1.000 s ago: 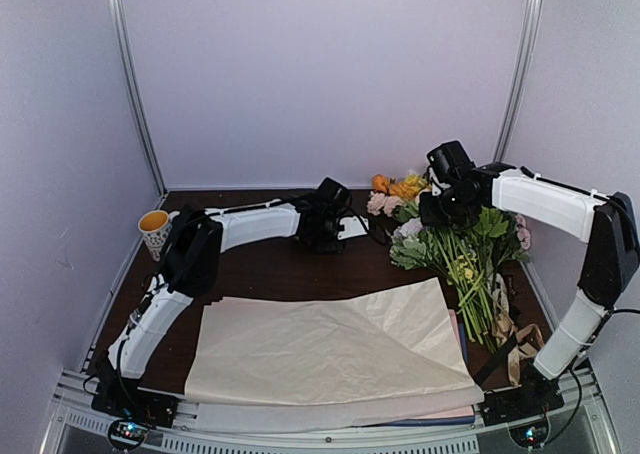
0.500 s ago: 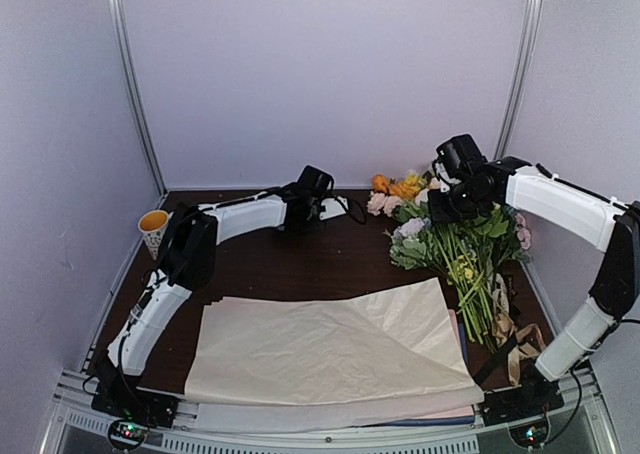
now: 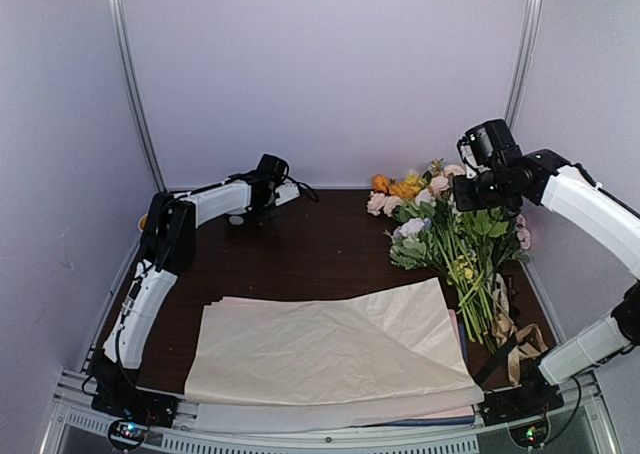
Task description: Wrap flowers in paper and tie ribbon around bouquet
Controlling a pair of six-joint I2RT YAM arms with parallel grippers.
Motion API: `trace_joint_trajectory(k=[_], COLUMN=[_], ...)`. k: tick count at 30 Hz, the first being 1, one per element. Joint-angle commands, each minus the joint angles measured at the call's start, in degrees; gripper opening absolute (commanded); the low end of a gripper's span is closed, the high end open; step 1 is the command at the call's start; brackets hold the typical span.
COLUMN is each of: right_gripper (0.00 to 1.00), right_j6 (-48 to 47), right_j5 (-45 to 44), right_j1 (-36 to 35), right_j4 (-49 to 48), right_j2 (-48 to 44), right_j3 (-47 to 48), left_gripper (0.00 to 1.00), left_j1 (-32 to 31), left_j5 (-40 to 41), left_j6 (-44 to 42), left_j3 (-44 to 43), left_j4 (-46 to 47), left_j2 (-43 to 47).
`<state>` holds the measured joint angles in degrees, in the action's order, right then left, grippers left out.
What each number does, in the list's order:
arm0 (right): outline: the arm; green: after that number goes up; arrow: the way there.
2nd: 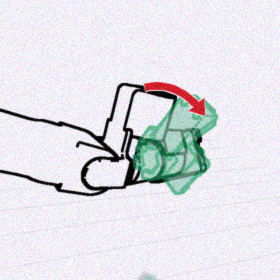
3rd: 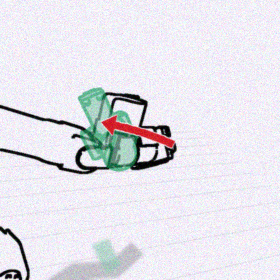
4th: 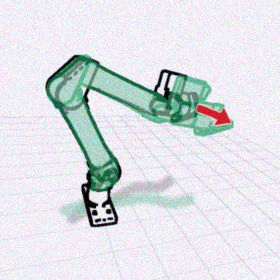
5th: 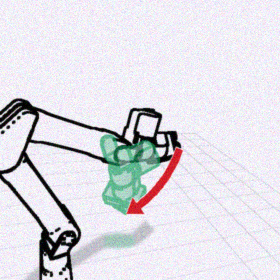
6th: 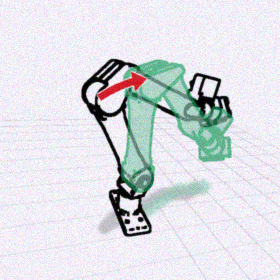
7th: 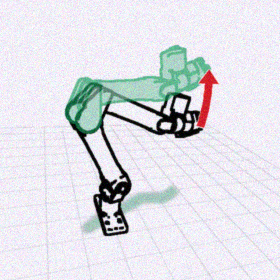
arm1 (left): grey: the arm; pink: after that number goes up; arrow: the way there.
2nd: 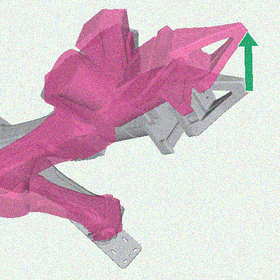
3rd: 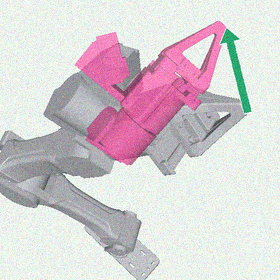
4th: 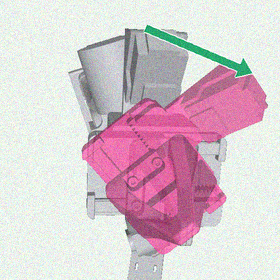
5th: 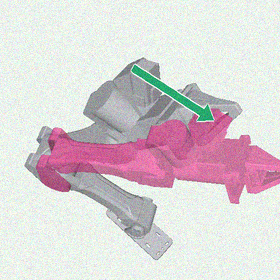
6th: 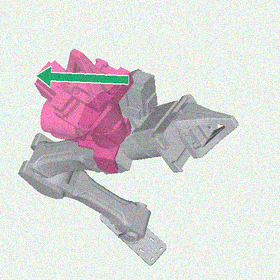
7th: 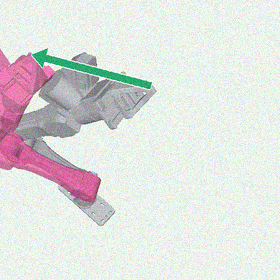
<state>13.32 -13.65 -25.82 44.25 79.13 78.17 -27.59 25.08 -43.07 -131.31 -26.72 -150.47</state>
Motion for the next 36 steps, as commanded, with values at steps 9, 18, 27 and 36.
trace_joint_trajectory(k=[9,18,27,36], right_gripper=[0.12,0.14,0.14,0.32], right_j6=[-2.8,-2.9,-1.7,0.6], right_j5=[-6.1,-6.1,-3.3,14.9], right_j1=[0.6,0.6,0.6,0.6], right_j4=[2.0,2.3,2.5,2.5], right_j2=[-8.7,-11.8,-12.7,-6.0], right_j3=[0.1,-0.2,-3.7,-12.5], left_gripper=[0.05,0.04,0.05,0.25], left_j1=[3.6,11.4,14.2,5.0], left_j5=[5.1,4.9,3.3,-4.5], left_j6=[13.6,25.5,29.0,25.3], left_j3=[10.6,12.3,8.8,32.6], left_j4=[-9.7,-17.9,-17.8,-5.2], left_j2=[7.7,10.1,9.1,31.6])
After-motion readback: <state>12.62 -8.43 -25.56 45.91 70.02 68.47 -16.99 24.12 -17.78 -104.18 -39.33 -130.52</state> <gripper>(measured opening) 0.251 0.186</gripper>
